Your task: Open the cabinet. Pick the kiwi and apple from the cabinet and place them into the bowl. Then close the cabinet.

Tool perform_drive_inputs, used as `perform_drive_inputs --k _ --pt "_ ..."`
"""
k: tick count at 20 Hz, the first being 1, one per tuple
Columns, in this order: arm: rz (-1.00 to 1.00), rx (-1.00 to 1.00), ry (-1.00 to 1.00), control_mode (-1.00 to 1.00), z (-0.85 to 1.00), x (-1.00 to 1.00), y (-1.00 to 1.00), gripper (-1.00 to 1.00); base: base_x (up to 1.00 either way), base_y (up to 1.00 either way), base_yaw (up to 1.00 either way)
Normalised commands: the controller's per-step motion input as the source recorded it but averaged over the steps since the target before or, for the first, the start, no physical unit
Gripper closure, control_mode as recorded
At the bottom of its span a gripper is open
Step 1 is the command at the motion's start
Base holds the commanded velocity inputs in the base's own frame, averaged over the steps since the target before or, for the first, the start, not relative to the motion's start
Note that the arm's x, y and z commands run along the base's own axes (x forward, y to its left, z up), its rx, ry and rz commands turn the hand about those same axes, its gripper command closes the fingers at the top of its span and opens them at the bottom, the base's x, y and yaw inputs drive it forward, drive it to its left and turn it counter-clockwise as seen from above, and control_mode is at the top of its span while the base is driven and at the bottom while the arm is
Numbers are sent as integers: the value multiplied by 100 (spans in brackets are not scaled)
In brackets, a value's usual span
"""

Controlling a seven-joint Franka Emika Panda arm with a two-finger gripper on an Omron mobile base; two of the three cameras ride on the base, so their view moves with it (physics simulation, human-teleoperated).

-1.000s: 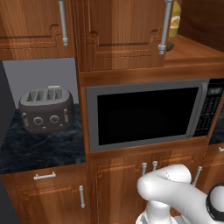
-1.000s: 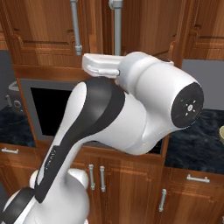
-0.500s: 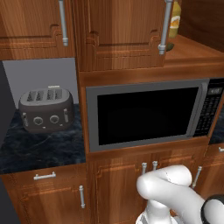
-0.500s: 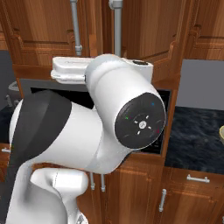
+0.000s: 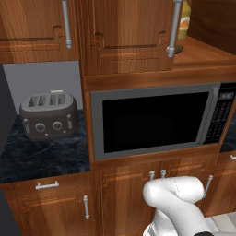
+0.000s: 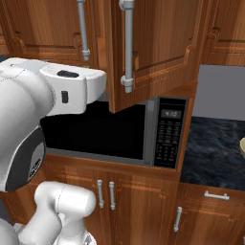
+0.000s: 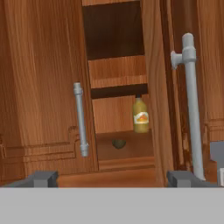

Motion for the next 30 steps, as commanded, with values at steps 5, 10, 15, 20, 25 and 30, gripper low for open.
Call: perform_drive_inputs --k 5,10,15,20,25,30 --pt "-51 0 7 -100 0 1 41 -100 0 0 0" --pt "-38 0 11 -100 -1 39 29 -100 0 0 0" --pt "-31 0 11 -100 -1 48 19 -100 0 0 0" --pt "-28 0 8 -100 0 44 2 -100 0 0 0" --pt "-26 0 6 -100 -3 47 0 -100 0 0 0" --pt "-16 0 1 -100 -4 17 -14 -100 0 0 0"
